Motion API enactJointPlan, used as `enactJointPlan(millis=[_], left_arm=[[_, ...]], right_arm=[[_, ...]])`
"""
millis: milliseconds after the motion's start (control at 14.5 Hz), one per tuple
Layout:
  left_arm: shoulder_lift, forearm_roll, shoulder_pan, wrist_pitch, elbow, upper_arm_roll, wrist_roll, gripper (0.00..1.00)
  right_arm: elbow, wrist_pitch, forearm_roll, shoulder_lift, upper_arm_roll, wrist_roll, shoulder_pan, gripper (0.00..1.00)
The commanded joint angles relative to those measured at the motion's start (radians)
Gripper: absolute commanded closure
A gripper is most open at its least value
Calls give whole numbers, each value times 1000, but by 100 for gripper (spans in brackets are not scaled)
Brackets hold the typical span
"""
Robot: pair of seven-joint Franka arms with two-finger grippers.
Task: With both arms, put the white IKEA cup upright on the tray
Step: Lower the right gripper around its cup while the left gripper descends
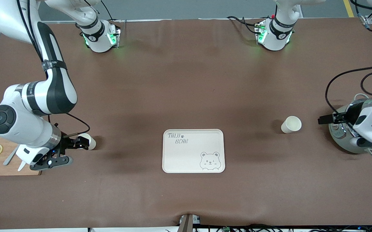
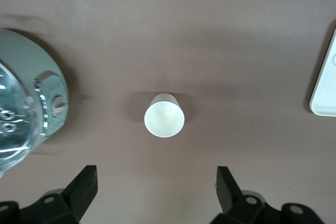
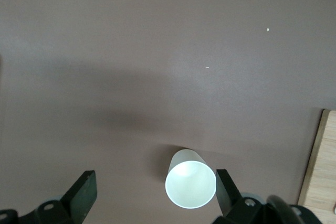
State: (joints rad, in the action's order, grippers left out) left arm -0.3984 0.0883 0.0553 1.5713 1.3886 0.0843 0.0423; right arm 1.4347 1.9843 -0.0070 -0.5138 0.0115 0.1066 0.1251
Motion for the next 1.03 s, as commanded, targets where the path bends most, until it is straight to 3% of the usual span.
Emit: enactJointPlan(millis=[0, 344, 550, 963], left_arm=[[-13, 30, -3, 45, 67, 2, -19, 0], [-13, 25, -5, 193, 254, 2, -22, 0], [-16, 19, -8, 317, 364, 3, -25, 0], [-68, 18, -41, 426, 435, 3, -54, 0]], right_arm=[[-14, 11, -33, -38, -7, 54, -27, 0], [134, 240, -41, -54, -8, 117, -65, 0], [182, 278, -34, -55, -10, 117, -71, 0], [298, 278, -24, -9, -16, 119, -68, 0]])
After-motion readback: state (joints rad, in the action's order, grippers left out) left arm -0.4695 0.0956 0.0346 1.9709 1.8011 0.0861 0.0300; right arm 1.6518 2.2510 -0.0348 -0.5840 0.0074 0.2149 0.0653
